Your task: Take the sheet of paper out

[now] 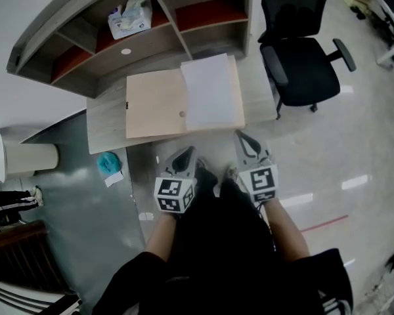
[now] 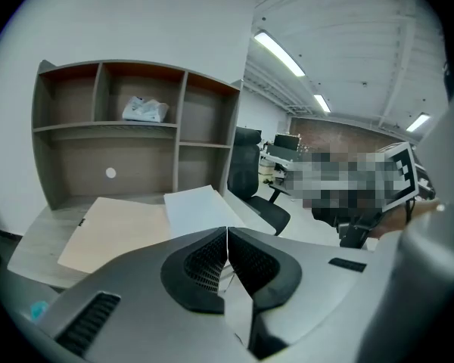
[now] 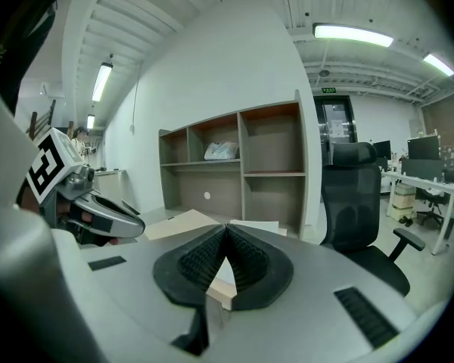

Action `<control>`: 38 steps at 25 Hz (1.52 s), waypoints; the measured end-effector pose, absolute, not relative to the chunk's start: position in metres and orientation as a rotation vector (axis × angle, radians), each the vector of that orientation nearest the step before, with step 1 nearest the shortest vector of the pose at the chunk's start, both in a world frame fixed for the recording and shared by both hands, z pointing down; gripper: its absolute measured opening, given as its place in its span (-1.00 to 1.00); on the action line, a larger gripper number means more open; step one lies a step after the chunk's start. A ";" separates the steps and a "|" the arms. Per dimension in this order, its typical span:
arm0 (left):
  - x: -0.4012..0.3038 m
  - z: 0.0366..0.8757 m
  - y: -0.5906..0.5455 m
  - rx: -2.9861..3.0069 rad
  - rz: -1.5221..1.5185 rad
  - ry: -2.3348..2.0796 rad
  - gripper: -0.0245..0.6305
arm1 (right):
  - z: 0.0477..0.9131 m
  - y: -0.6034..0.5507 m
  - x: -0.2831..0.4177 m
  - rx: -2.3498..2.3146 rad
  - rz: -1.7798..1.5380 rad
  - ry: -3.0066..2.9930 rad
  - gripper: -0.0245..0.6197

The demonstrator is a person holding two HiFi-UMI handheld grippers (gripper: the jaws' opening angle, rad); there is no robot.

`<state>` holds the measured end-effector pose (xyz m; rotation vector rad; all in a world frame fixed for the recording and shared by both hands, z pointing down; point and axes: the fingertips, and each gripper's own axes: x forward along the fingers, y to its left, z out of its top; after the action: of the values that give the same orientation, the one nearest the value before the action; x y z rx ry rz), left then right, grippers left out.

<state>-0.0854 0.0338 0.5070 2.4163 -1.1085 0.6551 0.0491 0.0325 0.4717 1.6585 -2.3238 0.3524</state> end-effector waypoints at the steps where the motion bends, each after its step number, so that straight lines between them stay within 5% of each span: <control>1: -0.087 0.510 0.033 2.409 0.661 -1.104 -0.79 | 0.472 0.030 0.049 1.662 0.353 -2.320 -0.87; 38: -0.104 0.609 -0.093 2.254 0.922 -0.805 -0.79 | 0.543 -0.057 0.015 1.537 0.548 -2.101 -0.87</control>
<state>-0.1038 -0.0929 0.6090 2.2542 -0.8047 0.9221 0.0147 -0.0572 0.5430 1.5374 -2.1013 0.5475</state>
